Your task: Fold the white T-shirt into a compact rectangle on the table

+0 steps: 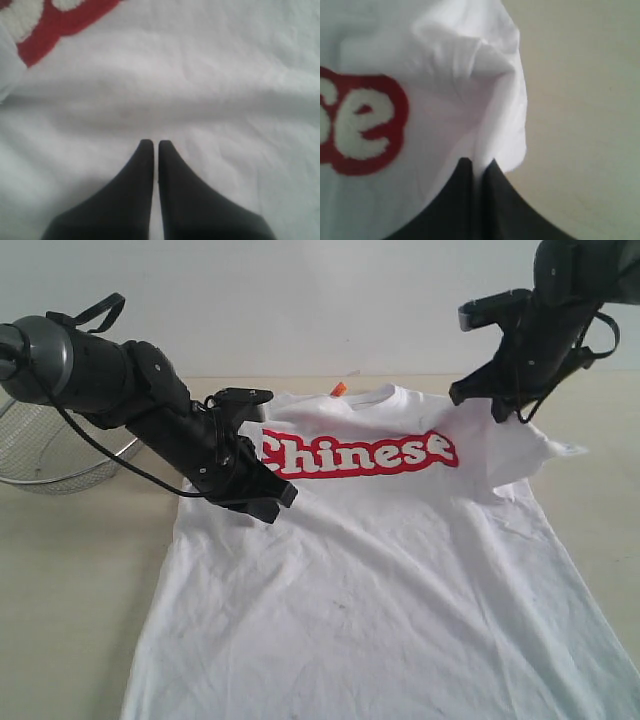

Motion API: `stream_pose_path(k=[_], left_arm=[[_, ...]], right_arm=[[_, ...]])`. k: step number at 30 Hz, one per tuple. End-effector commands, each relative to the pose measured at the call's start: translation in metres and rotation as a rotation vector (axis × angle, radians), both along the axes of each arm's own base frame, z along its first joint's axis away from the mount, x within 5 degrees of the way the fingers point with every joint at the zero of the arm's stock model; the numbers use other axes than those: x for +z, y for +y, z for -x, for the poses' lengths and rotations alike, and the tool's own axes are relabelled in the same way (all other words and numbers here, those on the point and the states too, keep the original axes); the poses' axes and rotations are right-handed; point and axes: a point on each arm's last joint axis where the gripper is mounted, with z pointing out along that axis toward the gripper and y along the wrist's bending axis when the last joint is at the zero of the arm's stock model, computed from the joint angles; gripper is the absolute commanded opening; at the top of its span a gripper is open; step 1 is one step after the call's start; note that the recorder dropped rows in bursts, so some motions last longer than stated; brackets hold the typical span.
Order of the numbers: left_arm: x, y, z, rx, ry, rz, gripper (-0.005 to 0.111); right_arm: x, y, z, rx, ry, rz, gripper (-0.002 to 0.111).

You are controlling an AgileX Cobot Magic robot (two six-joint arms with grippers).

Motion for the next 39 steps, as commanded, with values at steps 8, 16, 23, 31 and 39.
stream_pose_path(k=[8,16,23,31,39], left_arm=[[0.002,0.000,-0.002,0.012,-0.003,0.006,0.004],[0.001,0.000,-0.001,0.006,0.008,0.007,0.004],[0.001,0.000,0.000,0.002,0.015,0.007,0.004],[0.001,0.000,0.000,0.000,0.017,0.006,0.004],[0.001,0.000,0.000,-0.001,0.019,0.006,0.004]], right_arm=[[0.008,0.100,0.007,0.346,-0.044,0.169,0.000],[-0.035,0.119,0.005,0.396,0.021,0.254,0.016],[0.036,0.110,0.004,0.284,-0.077,0.293,0.040],[0.036,0.024,-0.007,-0.017,-0.068,0.074,0.000],[0.006,-0.002,-0.021,-0.076,-0.064,-0.483,0.000]])
